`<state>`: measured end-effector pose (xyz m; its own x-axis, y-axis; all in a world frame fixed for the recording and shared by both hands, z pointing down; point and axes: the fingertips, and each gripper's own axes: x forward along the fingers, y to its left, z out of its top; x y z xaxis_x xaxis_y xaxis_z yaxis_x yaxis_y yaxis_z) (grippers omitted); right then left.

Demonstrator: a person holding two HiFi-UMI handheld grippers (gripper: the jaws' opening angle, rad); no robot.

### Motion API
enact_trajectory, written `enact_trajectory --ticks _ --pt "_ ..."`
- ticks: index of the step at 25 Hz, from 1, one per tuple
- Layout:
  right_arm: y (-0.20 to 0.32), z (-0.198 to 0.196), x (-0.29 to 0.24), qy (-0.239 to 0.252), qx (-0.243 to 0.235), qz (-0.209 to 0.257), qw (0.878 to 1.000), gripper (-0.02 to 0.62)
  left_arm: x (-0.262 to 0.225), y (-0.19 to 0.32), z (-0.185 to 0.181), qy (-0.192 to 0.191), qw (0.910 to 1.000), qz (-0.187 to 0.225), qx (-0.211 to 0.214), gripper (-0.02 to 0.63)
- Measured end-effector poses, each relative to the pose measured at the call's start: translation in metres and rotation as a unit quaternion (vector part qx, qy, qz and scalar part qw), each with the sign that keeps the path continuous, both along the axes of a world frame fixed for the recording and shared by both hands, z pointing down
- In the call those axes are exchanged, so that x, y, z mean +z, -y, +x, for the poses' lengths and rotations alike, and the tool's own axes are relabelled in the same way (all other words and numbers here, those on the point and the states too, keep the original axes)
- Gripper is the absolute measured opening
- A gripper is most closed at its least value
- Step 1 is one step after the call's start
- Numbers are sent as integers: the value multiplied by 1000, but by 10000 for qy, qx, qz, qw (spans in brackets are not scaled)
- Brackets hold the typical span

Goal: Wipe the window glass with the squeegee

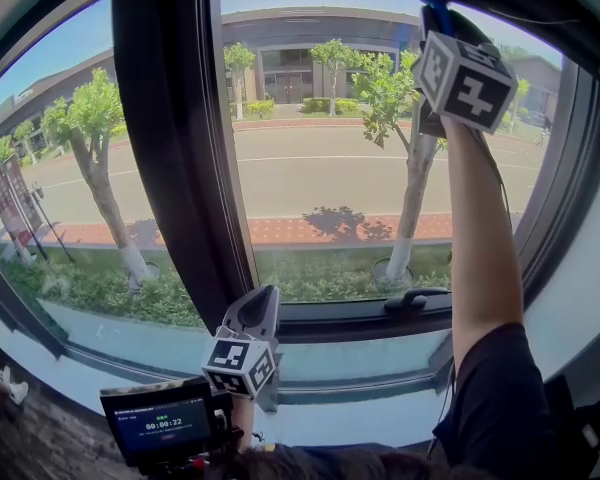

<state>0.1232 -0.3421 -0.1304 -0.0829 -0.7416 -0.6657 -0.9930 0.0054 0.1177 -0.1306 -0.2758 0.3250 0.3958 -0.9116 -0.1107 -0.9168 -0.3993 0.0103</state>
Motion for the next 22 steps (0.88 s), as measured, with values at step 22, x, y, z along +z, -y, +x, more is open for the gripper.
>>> enact_trajectory --ticks 22 --pt "7 -10 37 -334 37 -9 9994 141 6 -1 -5 -58 9999 -105 -18 2"
